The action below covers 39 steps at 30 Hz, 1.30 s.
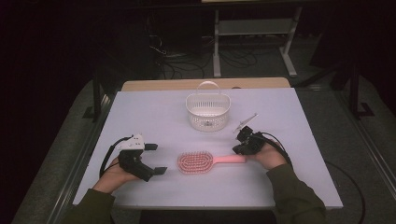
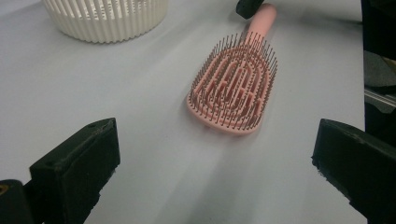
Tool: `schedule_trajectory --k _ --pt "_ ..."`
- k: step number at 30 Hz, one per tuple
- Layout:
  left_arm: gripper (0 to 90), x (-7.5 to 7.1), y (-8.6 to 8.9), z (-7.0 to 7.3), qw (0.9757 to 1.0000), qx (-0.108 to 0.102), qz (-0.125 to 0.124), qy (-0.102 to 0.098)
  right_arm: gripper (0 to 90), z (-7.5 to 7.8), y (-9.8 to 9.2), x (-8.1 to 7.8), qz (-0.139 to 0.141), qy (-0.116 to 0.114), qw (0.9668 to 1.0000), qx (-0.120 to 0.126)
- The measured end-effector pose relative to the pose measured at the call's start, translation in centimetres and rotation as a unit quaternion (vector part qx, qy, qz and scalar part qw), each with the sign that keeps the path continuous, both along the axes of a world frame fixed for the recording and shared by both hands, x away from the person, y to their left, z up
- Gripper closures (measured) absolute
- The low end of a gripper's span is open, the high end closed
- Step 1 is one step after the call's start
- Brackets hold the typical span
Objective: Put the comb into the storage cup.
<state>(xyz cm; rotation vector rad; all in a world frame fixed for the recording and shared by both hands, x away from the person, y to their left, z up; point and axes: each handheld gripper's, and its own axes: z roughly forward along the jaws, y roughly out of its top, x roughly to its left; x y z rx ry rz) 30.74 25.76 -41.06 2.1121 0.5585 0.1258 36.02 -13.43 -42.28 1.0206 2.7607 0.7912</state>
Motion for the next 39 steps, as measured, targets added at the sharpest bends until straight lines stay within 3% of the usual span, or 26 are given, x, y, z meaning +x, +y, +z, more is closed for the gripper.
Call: schedule_trajectory --k 39 --pt "0.6 0.0 -0.1 0.0 1.0000 0.000 -0.001 0.001 89.0 0.0 -0.9 -3.5 0.021 0.013 0.9997 0.001"
